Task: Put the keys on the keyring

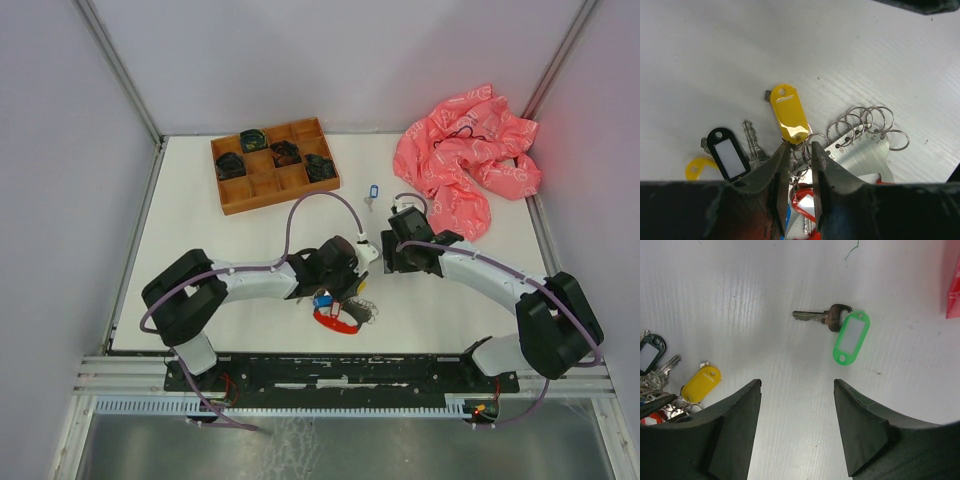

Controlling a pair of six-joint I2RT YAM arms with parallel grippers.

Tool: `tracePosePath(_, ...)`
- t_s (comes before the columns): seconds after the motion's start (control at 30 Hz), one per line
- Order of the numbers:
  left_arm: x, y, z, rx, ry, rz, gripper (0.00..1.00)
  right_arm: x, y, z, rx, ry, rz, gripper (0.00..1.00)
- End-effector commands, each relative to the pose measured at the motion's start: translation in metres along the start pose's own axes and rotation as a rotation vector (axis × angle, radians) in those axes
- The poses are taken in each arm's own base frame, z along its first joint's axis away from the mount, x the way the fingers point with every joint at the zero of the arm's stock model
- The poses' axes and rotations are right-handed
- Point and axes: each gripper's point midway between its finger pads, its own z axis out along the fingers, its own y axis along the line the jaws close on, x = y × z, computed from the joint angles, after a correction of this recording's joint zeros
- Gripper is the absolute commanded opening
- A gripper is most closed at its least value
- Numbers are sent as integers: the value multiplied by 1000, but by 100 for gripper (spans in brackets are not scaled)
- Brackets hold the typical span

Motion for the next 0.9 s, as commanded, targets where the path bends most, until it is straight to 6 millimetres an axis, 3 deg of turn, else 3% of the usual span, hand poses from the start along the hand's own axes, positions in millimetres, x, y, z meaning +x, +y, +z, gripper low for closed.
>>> tracePosePath(0.0, -13, 3, 2, -27, -4, 61, 31, -11, 3, -4, -29, -45, 29, 68)
tracePosePath(0.17, -9, 6, 3, -46, 6, 51, 28, -10, 4, -4, -40, -37, 32, 68)
tracePosePath(0.43, -21, 8, 1, -69, -45, -11, 24, -9, 10, -3, -67, -29, 36, 67)
tracePosePath(0.87, -10, 13, 7, -105, 5, -108, 25, -8, 14, -2, -94, -19, 35, 67)
